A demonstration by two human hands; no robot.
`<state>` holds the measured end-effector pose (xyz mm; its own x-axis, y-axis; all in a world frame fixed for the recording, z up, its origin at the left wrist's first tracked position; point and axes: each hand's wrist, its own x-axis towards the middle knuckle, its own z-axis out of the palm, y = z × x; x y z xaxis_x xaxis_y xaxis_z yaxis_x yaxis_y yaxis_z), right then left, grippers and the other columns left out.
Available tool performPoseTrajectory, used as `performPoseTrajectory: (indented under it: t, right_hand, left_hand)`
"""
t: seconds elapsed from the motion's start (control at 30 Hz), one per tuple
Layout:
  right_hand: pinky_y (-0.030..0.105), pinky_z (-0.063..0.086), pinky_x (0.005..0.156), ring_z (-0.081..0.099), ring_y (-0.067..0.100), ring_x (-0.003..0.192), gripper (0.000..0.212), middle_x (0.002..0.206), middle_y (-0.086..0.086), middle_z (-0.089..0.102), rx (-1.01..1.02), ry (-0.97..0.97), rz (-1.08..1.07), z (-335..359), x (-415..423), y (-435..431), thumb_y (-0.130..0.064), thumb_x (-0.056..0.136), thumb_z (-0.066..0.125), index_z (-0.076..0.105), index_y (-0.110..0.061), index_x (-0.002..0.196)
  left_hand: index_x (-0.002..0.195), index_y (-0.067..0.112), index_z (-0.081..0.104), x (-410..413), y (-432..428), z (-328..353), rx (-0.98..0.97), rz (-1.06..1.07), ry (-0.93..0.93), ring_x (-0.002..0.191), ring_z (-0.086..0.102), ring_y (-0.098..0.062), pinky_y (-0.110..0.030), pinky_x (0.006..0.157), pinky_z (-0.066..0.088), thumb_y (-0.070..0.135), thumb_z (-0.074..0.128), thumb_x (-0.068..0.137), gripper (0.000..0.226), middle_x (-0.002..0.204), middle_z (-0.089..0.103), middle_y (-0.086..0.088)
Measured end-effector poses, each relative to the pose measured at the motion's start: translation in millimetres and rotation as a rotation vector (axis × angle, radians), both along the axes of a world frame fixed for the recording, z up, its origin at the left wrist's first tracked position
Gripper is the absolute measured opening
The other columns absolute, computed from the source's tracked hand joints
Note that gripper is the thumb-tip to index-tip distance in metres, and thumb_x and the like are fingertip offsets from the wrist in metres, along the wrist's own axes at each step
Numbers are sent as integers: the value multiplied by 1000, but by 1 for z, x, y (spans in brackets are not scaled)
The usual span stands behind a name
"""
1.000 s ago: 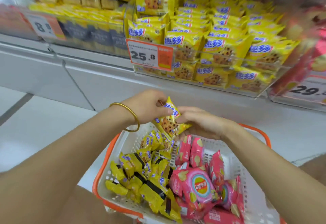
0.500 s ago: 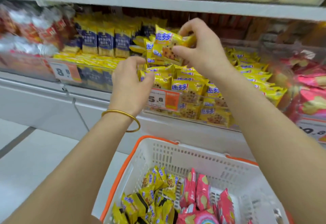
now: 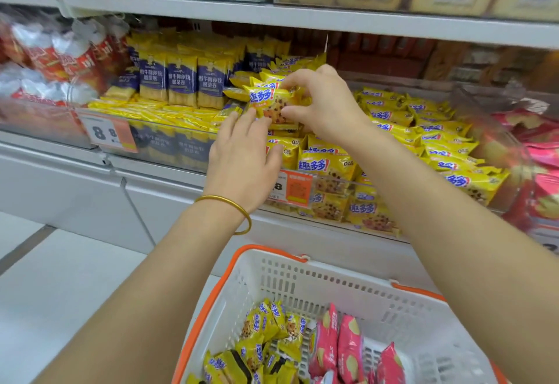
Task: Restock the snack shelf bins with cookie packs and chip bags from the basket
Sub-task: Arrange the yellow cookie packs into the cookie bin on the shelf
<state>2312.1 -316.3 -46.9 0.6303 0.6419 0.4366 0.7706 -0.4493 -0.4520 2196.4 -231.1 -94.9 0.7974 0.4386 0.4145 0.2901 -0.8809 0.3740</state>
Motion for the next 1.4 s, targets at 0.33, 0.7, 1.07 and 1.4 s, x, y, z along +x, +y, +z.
performPoseTrajectory:
  t: [0.33,0.7,1.07,1.4]
  right_hand:
    - [32,48,82,54,15,78,33,105,-2,41,123,-69,-11,1,-39,-46,-18,87,63,57,-24,118]
    - [24,40,84,56,17,92,25,103,5,63,-472,543,171,-233,-109,-63,-8,86,57,64,-12,111]
    - [44,40,101,37,34,130,84,146,4,34,-739,661,378,-361,-182,-19,-11,77,67,26,-31,146]
    - [26,46,67,54,12,81,19,91,-1,58,-147,1487,168,-282,-117,-75,-18,90,62,56,-27,105]
  left_hand:
    - [125,11,57,-26,-4,-4,145,-43,-110,129,36,-30,-40,104,27,30,49,90,40,135,49,-8]
    - [116,21,60,-100,-19,-37,163,-200,555,115,41,-26,-45,97,39,46,25,77,58,119,57,1]
    - [131,25,47,-103,3,-52,184,-200,795,124,34,-21,-39,102,36,42,38,95,40,131,48,3]
    - [130,26,47,-90,-5,-60,173,-249,869,122,40,-21,-39,99,40,41,41,96,37,132,50,3]
